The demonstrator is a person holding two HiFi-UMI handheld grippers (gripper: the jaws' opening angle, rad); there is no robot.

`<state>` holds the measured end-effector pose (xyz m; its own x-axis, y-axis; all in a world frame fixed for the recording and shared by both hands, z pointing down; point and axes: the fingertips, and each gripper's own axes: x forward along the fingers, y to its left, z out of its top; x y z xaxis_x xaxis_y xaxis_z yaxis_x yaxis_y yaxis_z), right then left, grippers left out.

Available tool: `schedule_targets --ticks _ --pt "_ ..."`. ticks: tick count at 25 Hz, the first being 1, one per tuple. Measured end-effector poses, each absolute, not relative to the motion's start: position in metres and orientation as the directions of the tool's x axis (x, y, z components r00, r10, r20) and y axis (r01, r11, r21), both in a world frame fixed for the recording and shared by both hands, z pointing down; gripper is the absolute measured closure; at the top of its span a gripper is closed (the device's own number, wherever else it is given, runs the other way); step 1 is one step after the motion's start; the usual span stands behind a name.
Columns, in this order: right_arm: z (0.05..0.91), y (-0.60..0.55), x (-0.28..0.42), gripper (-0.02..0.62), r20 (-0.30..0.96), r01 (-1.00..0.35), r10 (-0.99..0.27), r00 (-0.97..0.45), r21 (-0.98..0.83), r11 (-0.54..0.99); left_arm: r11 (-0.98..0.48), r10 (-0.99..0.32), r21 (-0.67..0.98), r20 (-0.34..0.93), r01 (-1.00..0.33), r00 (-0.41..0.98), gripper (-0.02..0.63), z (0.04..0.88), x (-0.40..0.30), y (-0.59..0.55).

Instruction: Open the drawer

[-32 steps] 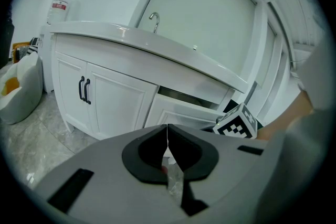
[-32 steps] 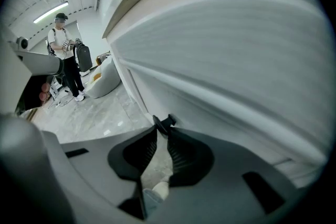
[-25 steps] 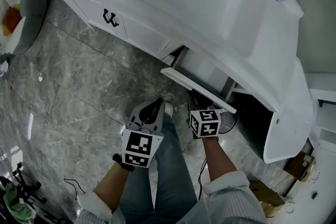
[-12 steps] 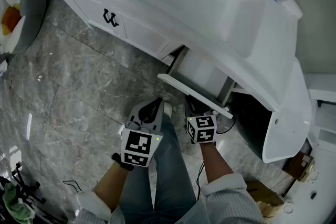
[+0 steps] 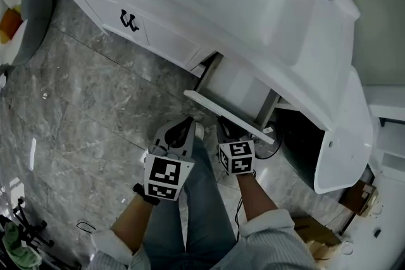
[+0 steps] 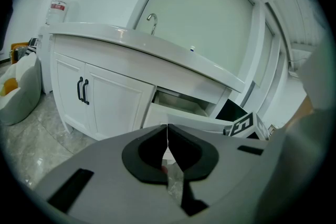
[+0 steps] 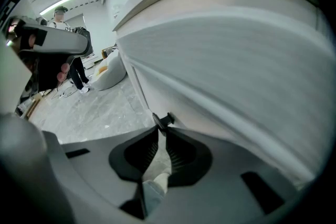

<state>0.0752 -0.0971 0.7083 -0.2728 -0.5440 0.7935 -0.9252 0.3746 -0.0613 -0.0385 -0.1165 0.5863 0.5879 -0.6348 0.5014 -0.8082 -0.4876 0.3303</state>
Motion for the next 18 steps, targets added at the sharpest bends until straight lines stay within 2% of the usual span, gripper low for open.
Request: schedule_targets --ticks 12,18 --pt "0.710 -0.086 0.074 0.546 0.804 -0.919 -0.531 -0.270 -0.051 0.390 -0.487 -0.634 0.328 0.505 -0.809 0.586 0.589 0.586 -0.040 -0.113" --pt "0.718 -0.084 0.073 0.543 0.813 -0.937 -0.528 -0.243 -0.056 0.345 -0.488 -0.630 0.327 0.509 -0.809 0.586 0.589 0.587 -0.041 -0.111"
